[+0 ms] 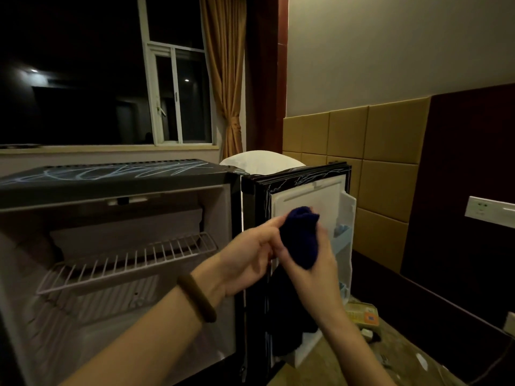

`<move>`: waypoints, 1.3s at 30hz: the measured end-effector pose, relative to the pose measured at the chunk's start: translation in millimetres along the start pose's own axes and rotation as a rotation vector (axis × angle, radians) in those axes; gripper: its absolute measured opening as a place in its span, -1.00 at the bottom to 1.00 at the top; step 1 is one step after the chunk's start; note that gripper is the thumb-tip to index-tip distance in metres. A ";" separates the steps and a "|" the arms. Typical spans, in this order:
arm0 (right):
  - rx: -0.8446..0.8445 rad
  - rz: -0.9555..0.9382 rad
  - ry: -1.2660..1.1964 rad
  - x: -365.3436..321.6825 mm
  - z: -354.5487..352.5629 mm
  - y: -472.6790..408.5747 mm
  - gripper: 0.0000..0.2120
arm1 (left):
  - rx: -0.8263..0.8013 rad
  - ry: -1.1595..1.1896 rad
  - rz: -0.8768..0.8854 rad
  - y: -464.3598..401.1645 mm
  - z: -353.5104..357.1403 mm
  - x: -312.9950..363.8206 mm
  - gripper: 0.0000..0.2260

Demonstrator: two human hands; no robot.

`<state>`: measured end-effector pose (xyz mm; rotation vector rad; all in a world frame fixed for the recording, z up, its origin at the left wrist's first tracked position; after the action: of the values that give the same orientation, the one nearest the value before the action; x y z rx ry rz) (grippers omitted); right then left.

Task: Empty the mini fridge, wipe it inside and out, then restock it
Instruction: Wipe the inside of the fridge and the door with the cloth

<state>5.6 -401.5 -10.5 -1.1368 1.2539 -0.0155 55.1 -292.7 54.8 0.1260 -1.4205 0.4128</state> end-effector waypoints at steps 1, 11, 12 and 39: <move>0.032 -0.013 0.011 -1.0 -3.6 -7.9 -0.44 | 0.066 -0.180 0.026 -5.6 -3.2 1.3 -0.55; 0.031 0.028 0.254 -21.9 -1.4 -71.4 -0.49 | 0.733 -1.530 0.406 -61.4 -69.4 42.1 -0.59; 0.096 0.013 0.248 -22.1 3.8 -75.8 -0.55 | 0.662 -1.669 0.330 -67.0 -72.5 46.1 -0.55; 0.335 -0.200 0.199 32.6 56.5 -24.3 -0.54 | 0.394 -1.340 0.335 -75.9 -84.5 53.3 -0.66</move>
<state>73.4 -394.8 -24.7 -0.9787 1.2505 -0.4823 165.4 -324.3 105.6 0.5618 -2.6744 0.9832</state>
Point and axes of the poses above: each hand's wrist, its own y-axis away from the middle knuckle, its own z-axis out of the palm, x = y × z, the point moved 1 cm from there along -y, towards the middle knuckle, and after that the axes turned 2 degrees about -z, right-handed, at the moved point
